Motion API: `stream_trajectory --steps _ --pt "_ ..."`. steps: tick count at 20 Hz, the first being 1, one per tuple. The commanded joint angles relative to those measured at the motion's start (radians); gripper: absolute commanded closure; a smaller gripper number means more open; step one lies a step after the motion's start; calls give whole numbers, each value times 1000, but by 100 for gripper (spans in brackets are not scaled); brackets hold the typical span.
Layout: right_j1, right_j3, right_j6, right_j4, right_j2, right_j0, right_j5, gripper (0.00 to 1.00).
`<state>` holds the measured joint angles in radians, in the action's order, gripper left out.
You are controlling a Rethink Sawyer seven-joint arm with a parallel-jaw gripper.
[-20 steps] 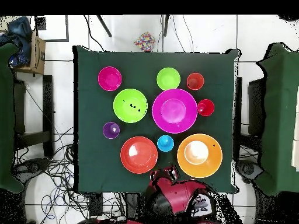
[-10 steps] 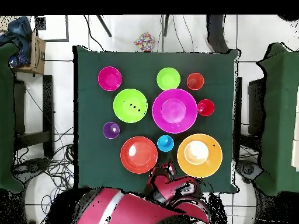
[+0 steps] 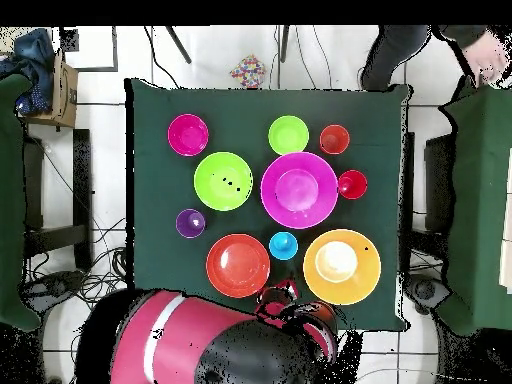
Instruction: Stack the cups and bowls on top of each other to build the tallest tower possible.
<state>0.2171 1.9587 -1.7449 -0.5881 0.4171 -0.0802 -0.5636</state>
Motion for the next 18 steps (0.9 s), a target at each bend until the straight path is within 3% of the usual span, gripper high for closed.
stream_trajectory --steps 1,4,10,14,18 --pt "-119 -142 -15 29 2 11 -88 0" --pt "-41 -116 -51 -57 -31 -10 -21 0" --pt "251 -4 -148 -309 -225 -137 249 0" --pt "390 76 -132 -353 -376 -254 400 0" --pt "443 111 -83 -326 -434 -309 459 0"
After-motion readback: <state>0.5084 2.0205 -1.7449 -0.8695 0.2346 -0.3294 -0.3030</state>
